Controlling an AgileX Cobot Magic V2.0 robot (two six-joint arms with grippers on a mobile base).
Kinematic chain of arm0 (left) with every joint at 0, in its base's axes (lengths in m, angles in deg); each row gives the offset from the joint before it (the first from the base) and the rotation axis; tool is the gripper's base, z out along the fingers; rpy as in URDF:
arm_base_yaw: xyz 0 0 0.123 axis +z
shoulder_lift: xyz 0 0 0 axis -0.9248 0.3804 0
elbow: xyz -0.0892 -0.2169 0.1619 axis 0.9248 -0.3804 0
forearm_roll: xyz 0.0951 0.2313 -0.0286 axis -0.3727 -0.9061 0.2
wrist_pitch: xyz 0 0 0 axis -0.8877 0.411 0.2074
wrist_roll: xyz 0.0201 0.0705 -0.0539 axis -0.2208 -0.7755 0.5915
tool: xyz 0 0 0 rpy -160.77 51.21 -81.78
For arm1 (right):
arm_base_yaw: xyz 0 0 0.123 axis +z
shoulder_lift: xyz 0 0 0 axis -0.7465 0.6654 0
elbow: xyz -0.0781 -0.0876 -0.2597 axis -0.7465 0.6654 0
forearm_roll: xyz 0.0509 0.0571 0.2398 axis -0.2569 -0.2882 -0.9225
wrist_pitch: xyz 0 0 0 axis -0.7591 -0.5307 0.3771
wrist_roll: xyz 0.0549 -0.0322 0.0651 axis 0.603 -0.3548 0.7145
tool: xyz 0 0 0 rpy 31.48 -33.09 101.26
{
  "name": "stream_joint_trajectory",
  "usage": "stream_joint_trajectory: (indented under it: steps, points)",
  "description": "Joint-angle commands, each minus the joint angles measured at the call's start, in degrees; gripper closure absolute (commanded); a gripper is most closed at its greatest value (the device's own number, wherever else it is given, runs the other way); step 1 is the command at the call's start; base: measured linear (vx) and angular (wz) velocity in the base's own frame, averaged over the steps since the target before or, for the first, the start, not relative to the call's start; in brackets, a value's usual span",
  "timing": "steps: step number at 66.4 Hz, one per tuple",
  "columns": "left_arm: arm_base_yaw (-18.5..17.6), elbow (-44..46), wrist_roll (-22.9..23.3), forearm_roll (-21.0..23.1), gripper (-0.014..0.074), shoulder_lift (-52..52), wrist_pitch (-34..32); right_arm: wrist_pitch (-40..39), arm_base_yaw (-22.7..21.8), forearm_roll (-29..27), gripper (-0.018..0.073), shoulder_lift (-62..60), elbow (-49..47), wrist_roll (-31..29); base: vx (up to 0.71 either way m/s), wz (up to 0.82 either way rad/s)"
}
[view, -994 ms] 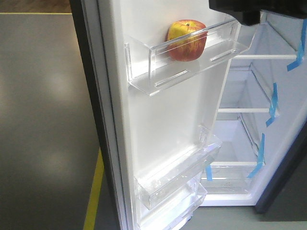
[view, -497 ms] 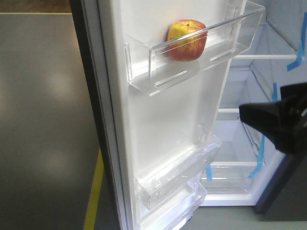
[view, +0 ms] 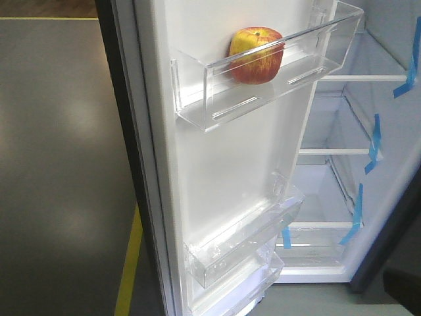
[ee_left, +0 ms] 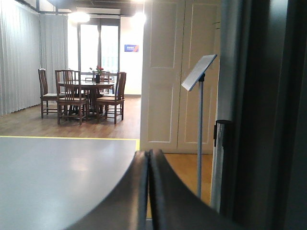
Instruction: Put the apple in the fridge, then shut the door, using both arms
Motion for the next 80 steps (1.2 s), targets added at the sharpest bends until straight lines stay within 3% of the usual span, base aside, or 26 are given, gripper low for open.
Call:
stream_joint_trajectory:
  steps: [1,18,30,44,57,66,80]
  points:
    - [-0.12,-1.61,2.58,0.58,0.0602,-0.9,-4.39,-3.03,-0.09,0.05,-0.0019,-1.92,0.47,0.22,0.0,0.0]
    - [-0.12,2.79,4.79,0.45,0.0602,-0.67,-2.27,-1.53,-0.09,0.06,-0.0019,-4.71,2.47,0.22,0.0,0.0]
    - [-0.12,12.89,4.62,0.38,0.0602,4.67,9.41,-1.41,-0.09,0.01,-0.0019,-4.71,2.47,0.22,0.0,0.0]
    - [-0.12,25.72,4.01,0.38,0.0602,18.15,23.59,-1.41,-0.09,-0.6,-0.0019,-4.71,2.47,0.22,0.0,0.0]
    - [-0.17,35.97,-3.81,1.02,0.0602,31.48,30.17,-1.41,-0.09,-0.55,-0.0019,-4.71,2.47,0.22,0.0,0.0]
    - [-0.17,43.23,-9.34,5.19,0.0602,40.95,33.25,-1.41,-0.09,-0.55,-0.0019,-4.71,2.47,0.22,0.0,0.0]
    - [-0.12,56.54,-17.05,10.15,0.0602,55.26,45.32,-1.41,-0.09,-0.55,-0.0019,-4.71,2.47,0.22,0.0,0.0]
